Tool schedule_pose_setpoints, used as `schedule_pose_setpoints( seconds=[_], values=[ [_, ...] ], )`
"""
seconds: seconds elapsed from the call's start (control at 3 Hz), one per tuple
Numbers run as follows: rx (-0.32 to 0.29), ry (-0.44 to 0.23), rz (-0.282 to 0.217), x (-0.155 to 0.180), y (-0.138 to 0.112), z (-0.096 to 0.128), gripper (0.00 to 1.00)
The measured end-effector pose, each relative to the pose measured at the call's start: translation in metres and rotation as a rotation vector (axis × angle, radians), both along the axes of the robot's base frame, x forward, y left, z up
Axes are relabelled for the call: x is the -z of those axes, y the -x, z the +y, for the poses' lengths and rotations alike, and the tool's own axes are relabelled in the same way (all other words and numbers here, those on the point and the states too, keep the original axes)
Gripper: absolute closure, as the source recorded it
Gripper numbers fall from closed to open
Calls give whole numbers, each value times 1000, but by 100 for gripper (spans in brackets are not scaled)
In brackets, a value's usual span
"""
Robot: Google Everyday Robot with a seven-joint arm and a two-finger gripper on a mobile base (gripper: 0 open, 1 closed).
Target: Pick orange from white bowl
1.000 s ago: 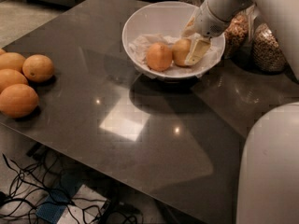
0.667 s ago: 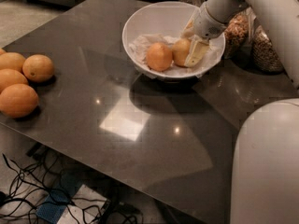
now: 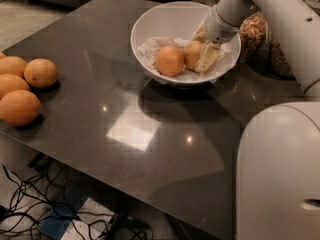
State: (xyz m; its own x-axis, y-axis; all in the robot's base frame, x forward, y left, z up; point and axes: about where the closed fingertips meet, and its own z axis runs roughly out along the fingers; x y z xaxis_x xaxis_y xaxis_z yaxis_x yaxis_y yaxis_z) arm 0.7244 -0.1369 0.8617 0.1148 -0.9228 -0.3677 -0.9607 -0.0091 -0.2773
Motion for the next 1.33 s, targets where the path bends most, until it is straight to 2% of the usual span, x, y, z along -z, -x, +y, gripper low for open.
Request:
schedule_pose_setpoints(
  seconds=[0.67,1.0,1.33],
  values=[
    [0,-1,0,0,0,0,96],
    [13,-31,-32,-11,9,-5,100],
    [25,-101,-109,-38,26,-11,100]
  ],
)
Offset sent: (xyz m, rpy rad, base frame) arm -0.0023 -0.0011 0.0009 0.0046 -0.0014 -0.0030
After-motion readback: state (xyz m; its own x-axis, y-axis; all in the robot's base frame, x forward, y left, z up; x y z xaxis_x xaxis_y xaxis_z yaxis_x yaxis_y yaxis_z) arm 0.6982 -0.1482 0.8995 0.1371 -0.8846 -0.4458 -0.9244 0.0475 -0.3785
